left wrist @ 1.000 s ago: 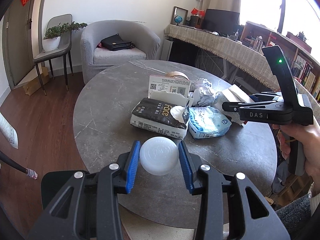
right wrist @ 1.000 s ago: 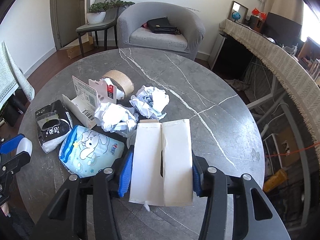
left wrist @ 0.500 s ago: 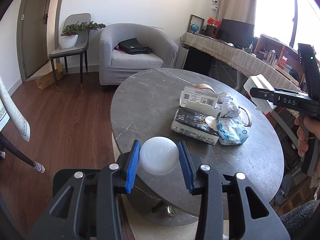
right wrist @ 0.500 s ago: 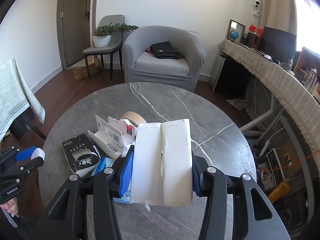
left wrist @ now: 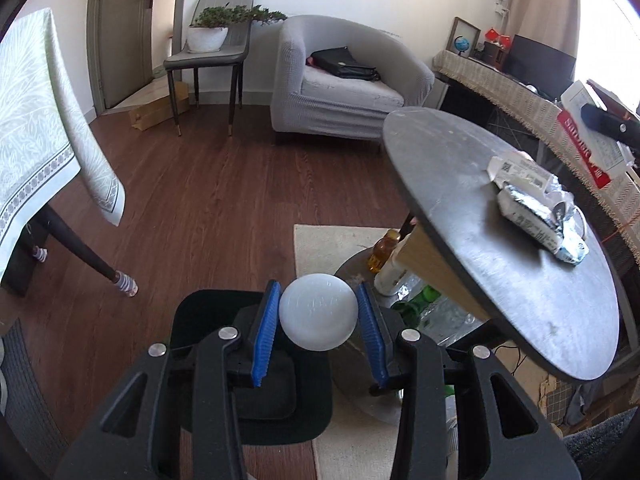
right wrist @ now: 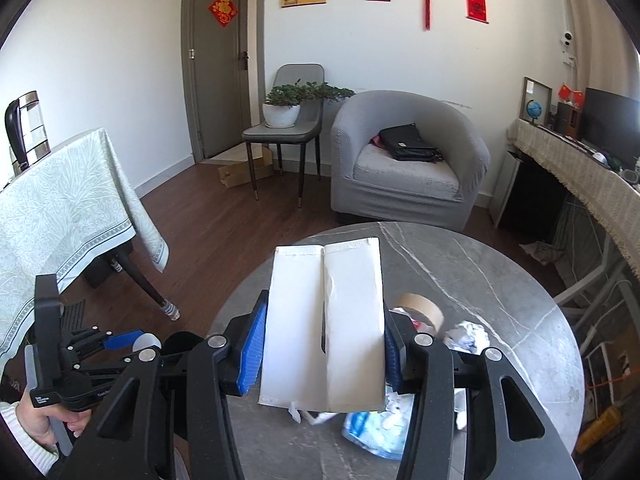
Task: Collect trash
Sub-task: 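Carry the puck over the green bin and open the left tool while right tool carries cardboard, then lower the white cardboard into the green bin and open the right tool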
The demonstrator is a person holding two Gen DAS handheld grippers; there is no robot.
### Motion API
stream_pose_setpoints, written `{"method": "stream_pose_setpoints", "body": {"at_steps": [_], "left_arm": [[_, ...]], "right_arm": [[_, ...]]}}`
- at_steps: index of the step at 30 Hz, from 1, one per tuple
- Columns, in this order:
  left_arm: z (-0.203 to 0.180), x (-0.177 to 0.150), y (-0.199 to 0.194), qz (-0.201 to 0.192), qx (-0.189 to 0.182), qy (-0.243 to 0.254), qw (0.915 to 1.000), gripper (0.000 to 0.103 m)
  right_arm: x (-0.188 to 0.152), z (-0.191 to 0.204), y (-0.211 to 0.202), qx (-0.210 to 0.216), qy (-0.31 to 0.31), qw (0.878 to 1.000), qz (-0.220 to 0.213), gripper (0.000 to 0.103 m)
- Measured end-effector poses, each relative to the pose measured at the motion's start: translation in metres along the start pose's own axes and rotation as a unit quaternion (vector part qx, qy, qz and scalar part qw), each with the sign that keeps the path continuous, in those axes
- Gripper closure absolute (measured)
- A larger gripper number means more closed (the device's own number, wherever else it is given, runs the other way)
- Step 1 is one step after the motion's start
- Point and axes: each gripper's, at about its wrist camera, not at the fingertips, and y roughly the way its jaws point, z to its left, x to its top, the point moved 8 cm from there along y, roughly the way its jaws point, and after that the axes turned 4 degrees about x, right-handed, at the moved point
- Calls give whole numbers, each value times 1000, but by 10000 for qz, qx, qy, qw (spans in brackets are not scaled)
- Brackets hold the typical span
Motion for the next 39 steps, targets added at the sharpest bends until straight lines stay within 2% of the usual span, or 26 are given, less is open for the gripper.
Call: {"method": "stream_pose_setpoints", "body": {"at_steps": [8, 14, 19, 29, 32, 34, 39], "left_arm": [[50, -33, 24, 705, 282, -88, 9971, 61], [72, -58, 40, 1233, 401, -109, 9915, 61], [89, -78, 53, 1516, 506, -111, 9871, 61], [113, -115, 79, 2171, 645, -107, 9740, 61], [120, -120, 81, 2155, 752, -109, 9735, 61], [121, -120, 82, 2129, 750, -136, 9741, 54], [124, -111, 74, 1910, 634, -192, 9793, 53]], "right_arm": [[5, 66, 28, 576, -285, 9978, 158, 54], [-1, 109, 47, 1003, -375, 9937, 341, 54], [-8, 142, 65, 1324, -461, 9885, 560, 54], [-34, 187, 104, 1634, -565, 9778, 1188, 54], [-42, 194, 112, 1717, -535, 9748, 1319, 54], [-45, 199, 117, 1746, -546, 9733, 1383, 54], [-56, 208, 130, 1729, -612, 9706, 1557, 54]]}}
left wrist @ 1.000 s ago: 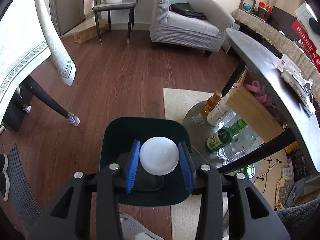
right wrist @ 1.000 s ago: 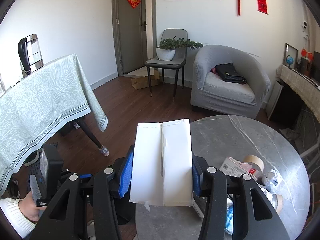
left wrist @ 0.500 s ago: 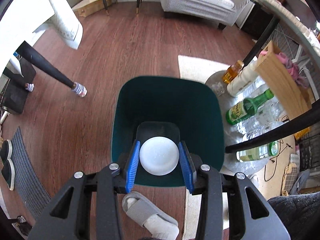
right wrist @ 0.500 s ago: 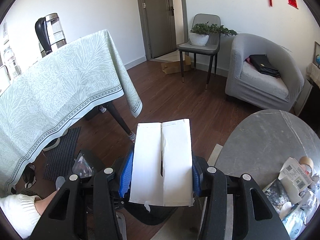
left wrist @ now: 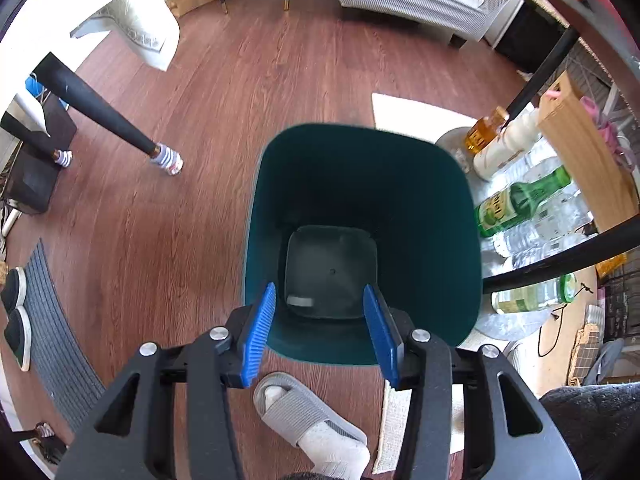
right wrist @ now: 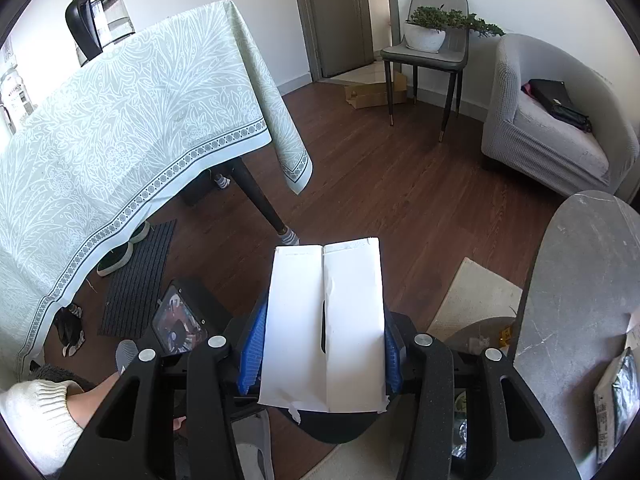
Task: Collect trash
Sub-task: 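Lower the white cardboard into the green bin and open the right tool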
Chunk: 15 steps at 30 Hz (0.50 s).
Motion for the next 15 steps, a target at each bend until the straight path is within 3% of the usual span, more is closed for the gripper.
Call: {"method": "stream_pose_setpoints", "body": {"at_steps": [7, 15], "left_arm": [[9, 19, -43, -696, -133, -263, 9971, 54], [21, 45, -105, -1529, -269, -592, 9861, 64]], "right_arm": [[-15, -7, 30, -54, 94, 9995, 292, 54], [-43, -16, 75, 25, 255, 9967, 774, 54]]}}
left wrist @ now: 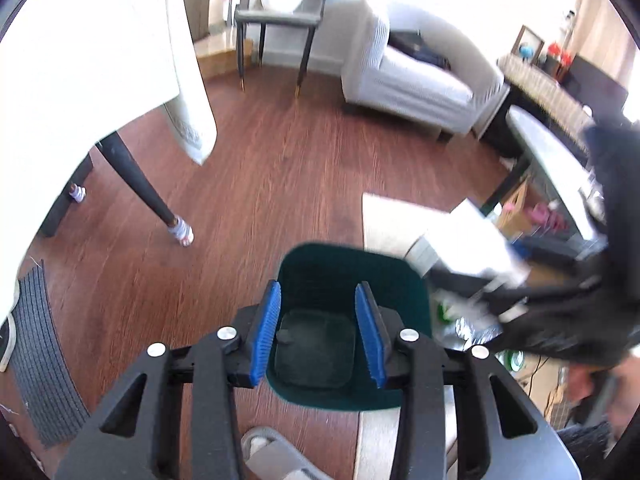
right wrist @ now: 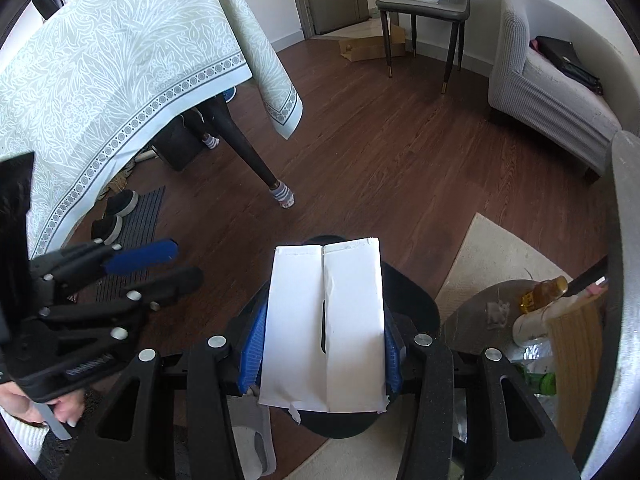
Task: Collect trash
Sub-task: 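Lower the white cardboard into the green bin and open the right tool, then move both tools back over the marble table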
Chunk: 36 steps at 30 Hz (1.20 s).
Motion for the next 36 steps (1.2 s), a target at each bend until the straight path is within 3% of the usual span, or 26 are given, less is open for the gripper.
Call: {"method": "stream_pose_setpoints", "body": {"at_steps": [7, 16, 21, 31, 36], "left_arm": [[-9, 23, -28, -369, -81, -90, 9992, 76], [-28, 42, -55, -679, -199, -13, 9975, 76], [-34, 51, -67, -812, -311, -101, 9962, 76], [-52, 63, -86, -1056, -450, -167, 9933, 77], [-61, 67, -96, -1237, -326, -99, 9917, 77]], "right_arm": [[-21, -6, 39, -26, -29, 9988, 494, 54], [-50, -9, 83, -231, -347, 9936, 1047, 51], [-61, -10, 88, -433, -556, 9905, 1184, 33], [-66, -9, 67, -373, -811, 9903, 1066, 32], [-64, -5, 47, -318, -883, 9917, 882, 33]]}}
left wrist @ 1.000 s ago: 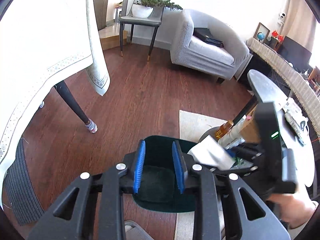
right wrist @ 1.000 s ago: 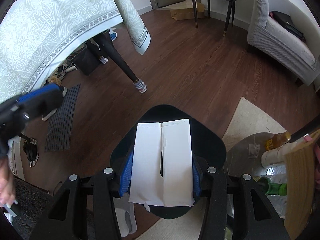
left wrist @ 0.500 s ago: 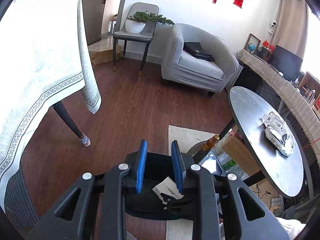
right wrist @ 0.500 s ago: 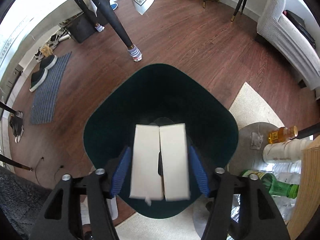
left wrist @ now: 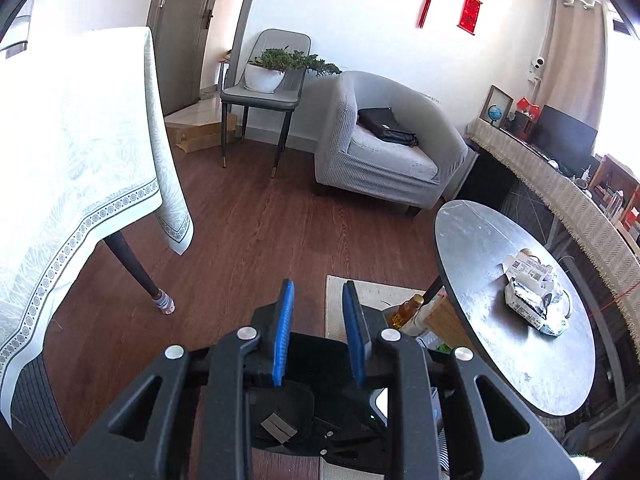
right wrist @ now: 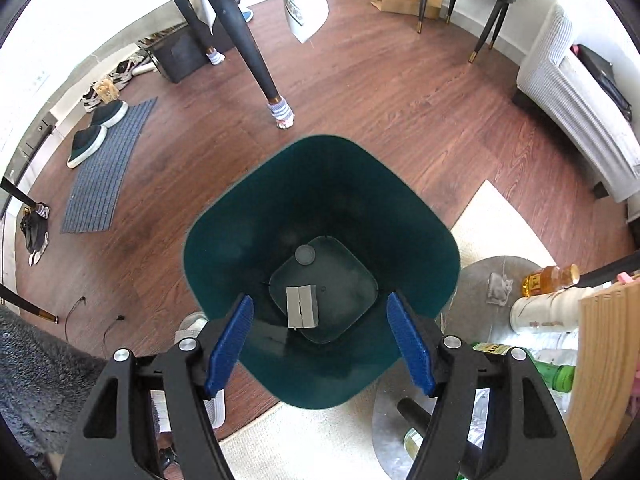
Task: Collect trash
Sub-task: 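Move both tools back over the marble table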
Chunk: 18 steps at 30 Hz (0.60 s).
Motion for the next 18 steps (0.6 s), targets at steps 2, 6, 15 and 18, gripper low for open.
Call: {"method": "stream_pose_setpoints", "body": {"at_steps": [2, 6, 15, 18], "left_arm": [[-3, 2, -2, -40, -13, -21, 10000, 77], [-11, 6, -4, -113, 35, 26, 9999, 77], [-27, 23, -18, -457, -25, 73, 9989, 67], [-33, 26, -19, -531, -86, 48, 9985, 61]], "right_arm": [[2, 3, -12, 31, -47, 9999, -135, 35], [6, 13, -41, 88, -248, 9987, -430, 46], [17, 10, -132, 54, -252, 9897, -1406, 56], [14, -1, -157, -49, -156, 9862, -1647, 57]]}}
